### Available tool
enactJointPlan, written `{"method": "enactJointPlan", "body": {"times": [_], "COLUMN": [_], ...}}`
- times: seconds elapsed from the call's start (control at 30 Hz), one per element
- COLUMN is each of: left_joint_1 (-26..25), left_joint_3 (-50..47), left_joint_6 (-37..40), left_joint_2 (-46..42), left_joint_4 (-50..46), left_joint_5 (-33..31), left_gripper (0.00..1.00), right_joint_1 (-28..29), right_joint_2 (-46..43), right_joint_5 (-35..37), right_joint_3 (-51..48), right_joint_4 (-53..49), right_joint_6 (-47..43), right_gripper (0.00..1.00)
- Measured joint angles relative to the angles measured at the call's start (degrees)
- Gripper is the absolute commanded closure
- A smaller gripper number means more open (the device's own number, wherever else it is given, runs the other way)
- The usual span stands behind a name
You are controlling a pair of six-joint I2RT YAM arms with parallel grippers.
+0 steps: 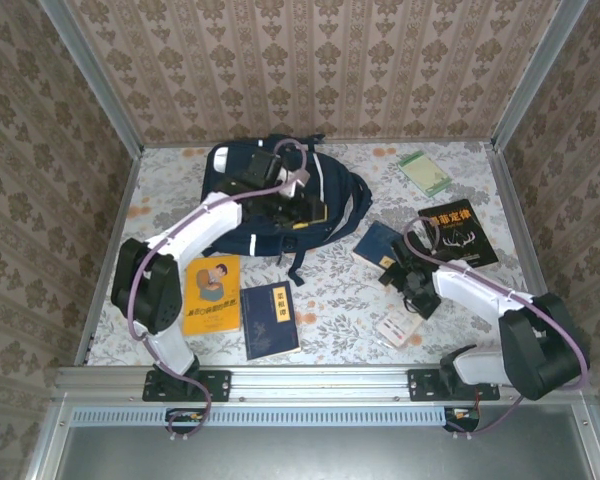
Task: Pack the student bag
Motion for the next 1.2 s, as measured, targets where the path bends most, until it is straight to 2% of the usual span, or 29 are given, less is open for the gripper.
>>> {"method": "enactJointPlan", "body": {"times": [0.17, 0.33, 0.43, 0.6, 0.73, 0.93, 1.2], "left_joint_1": [-2.4, -5.9, -8.7, -12.9, -14.6, -14.9, -15.2], "left_joint_3": [-4.3, -4.7, -4.5, -3.1, -1.6, 2.6, 8.7], "left_joint_6": [-0.9, -1.0, -1.0, -1.1, -1.2, -1.2, 0.8], "left_joint_2": [0.2, 1.9, 5.4, 13.1, 16.3, 19.9, 26.3], "left_joint_4": [1.9, 4.1, 5.5, 6.0, 5.6, 5.6, 2.4], "left_joint_5": [-0.7, -0.8, 0.3, 1.6, 2.5, 4.9, 7.8], "left_gripper": [0.45, 0.46, 0.47, 0.46, 0.46, 0.46, 0.47], "right_joint_1": [2.4, 0.8, -3.2, -14.8, -19.7, -20.7, -21.8], "right_joint_2": [-0.1, -8.1, -15.1, -22.5, -22.5, -19.7, -19.8], "right_joint_5": [-7.7, -9.4, -9.6, -11.1, -12.8, -16.4, -17.2], "right_joint_3": [0.9, 0.7, -2.7, -11.3, -13.4, -15.0, -16.1], "right_joint_4": [7.5, 6.1, 5.2, 2.1, 0.9, 3.2, 5.2], "right_joint_6": [0.1, -2.2, -3.5, -6.8, -8.7, -8.7, -5.0], "right_gripper": [0.04, 0.06, 0.06, 0.06, 0.05, 0.05, 0.06]}}
